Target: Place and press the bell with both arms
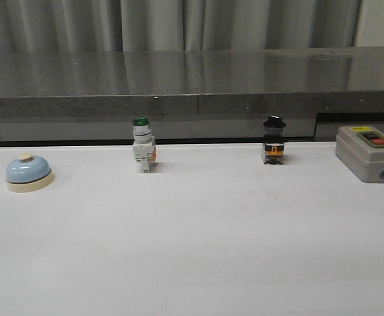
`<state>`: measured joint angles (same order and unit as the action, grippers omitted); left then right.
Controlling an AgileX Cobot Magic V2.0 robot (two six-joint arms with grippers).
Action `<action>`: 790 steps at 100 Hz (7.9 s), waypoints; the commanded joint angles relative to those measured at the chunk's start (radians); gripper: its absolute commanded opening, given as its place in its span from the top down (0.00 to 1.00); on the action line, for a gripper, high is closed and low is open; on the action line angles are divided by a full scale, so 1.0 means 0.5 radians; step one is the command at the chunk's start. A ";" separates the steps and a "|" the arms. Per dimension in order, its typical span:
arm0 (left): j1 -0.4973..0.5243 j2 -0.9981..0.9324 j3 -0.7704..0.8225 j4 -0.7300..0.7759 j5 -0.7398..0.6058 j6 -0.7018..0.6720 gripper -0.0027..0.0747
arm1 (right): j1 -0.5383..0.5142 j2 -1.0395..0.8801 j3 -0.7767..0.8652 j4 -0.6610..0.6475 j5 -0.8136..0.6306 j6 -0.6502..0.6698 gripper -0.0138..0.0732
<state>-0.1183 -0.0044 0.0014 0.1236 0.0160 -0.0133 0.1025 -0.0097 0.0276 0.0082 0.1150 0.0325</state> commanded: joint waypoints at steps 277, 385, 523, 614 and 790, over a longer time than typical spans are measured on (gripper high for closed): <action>0.001 3.112 -2.278 -0.209 0.938 -0.004 0.13 | -0.012 -0.039 -0.030 -0.016 -0.170 -0.016 0.92; -0.043 3.877 -2.615 -0.247 0.869 -0.004 0.16 | -0.012 -0.039 -0.030 -0.016 -0.170 -0.016 0.92; -0.771 3.370 -2.615 -0.247 1.081 0.118 0.75 | -0.012 -0.039 -0.030 -0.016 -0.170 -0.016 0.92; -1.217 3.998 -2.937 -0.292 1.058 0.118 0.75 | -0.012 -0.039 -0.030 -0.016 -0.170 -0.016 0.92; -1.197 3.645 -2.937 -0.321 1.226 0.096 0.10 | -0.012 -0.039 -0.030 -0.016 -0.170 -0.016 0.92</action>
<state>-0.7270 1.9188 -1.4438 -0.0271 0.6577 0.0457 0.1025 -0.0097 0.0276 0.0082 0.1150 0.0325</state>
